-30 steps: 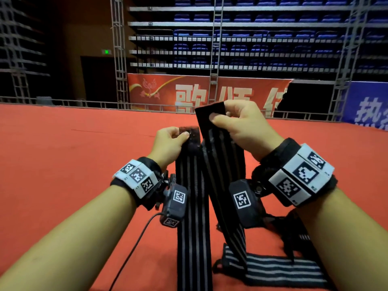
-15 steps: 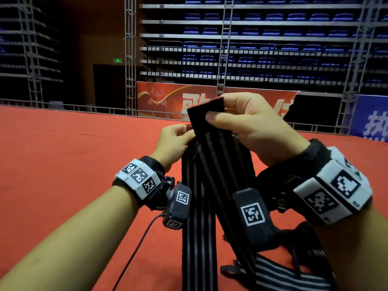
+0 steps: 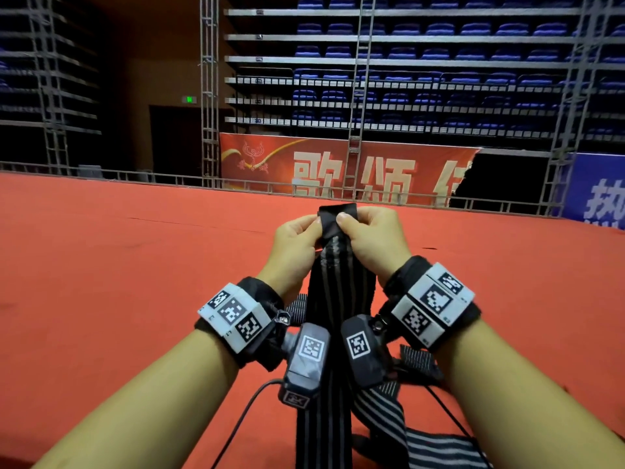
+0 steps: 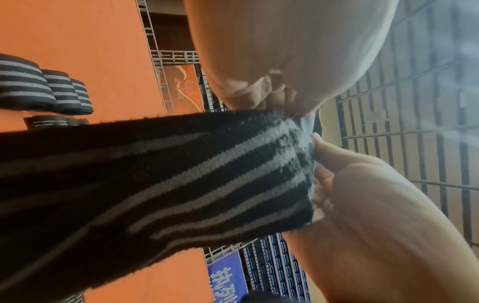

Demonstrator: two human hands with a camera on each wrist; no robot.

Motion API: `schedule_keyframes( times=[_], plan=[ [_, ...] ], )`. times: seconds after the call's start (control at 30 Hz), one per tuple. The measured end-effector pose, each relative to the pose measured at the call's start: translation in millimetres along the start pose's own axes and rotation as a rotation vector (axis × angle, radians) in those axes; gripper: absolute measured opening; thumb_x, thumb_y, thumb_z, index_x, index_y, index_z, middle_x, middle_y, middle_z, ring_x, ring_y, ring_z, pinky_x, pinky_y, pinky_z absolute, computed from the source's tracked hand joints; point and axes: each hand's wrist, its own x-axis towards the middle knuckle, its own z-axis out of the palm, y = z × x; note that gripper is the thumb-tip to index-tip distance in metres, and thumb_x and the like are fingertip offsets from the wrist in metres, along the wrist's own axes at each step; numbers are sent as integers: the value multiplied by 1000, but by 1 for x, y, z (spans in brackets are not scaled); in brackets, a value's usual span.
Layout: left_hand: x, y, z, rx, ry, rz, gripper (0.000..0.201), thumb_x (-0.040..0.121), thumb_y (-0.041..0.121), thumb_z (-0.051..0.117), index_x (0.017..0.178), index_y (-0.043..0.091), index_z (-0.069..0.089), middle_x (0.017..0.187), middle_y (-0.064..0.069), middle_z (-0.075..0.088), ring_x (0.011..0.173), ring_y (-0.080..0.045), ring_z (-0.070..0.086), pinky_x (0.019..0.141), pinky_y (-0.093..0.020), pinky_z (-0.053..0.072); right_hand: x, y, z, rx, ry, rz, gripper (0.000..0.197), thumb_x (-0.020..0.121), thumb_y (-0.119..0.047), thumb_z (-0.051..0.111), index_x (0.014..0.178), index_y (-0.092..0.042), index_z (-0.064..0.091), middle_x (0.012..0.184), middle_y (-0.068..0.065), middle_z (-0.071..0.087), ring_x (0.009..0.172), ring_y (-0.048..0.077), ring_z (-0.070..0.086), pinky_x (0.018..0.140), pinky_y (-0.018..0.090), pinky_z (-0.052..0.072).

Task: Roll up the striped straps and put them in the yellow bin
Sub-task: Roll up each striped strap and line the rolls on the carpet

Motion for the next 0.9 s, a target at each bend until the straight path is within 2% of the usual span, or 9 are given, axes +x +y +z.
schedule_keyframes(
  times=[0.1,0.23,0.37,0.43,0.53,0.6,0.7,0.8,0.9],
  plan=[
    [1,1,4,-42,57,9,25,102,11,46,97,7,70,94,-12,71,86,-21,66,77,-31,55,3,1,3,-29,46,-26,32,78,-33,58,71,-4,68,72,12,72,75,33,68,73,50,56],
    [3,3,4,96,20,72,16,98,12,57,95,4,70,82,-6,71,74,-14,67,67,-28,55,6,2,1,-63,89,-58,33,86,-25,62,57,-11,54,57,4,57,59,24,55,61,35,48],
    [13,0,-7,235,30,136,18,97,6,55,84,6,67,77,-2,69,71,-14,63,70,-30,51,-1,20,-10,-76,42,-30,28,80,-26,70,64,-19,47,63,-3,51,63,18,49,60,33,42],
    [17,-1,-15,273,47,132,25,97,5,54,75,11,64,64,8,66,62,-8,60,63,-24,49,-11,44,-22,-126,-82,80,19,76,-16,69,72,-20,50,72,1,58,70,22,56,63,34,45],
    [22,-4,-26,304,73,114,26,98,5,54,75,13,63,60,11,65,58,-5,61,58,-21,48,-37,96,-39,-461,-359,231,17,76,-5,63,75,-19,55,78,3,62,83,26,61,75,32,48],
    [24,-7,-29,336,89,118,26,98,6,54,74,14,64,60,11,65,59,-5,61,59,-22,49,-60,130,-47,-755,-591,326,8,79,-7,64,82,-13,63,86,7,66,88,25,62,75,28,47],
    [27,-13,-32,352,105,125,26,97,7,55,74,14,64,62,9,64,61,-8,61,62,-24,50,-88,177,-55,-1047,-884,461,23,77,-18,74,97,-8,69,101,10,69,96,25,64,75,27,49],
    [35,-16,-37,376,108,148,24,93,12,58,71,17,64,69,1,62,72,-18,60,70,-33,49,-105,210,-62,-1130,-989,511,53,73,-30,79,121,-12,64,121,9,65,110,25,62,91,31,52],
    [42,-12,-43,374,137,170,25,89,16,60,65,21,65,64,7,62,75,-19,59,71,-34,48,-111,226,-64,-1027,-975,501,66,68,-40,81,128,-27,58,126,1,62,113,21,59,97,33,47]
  ],
)
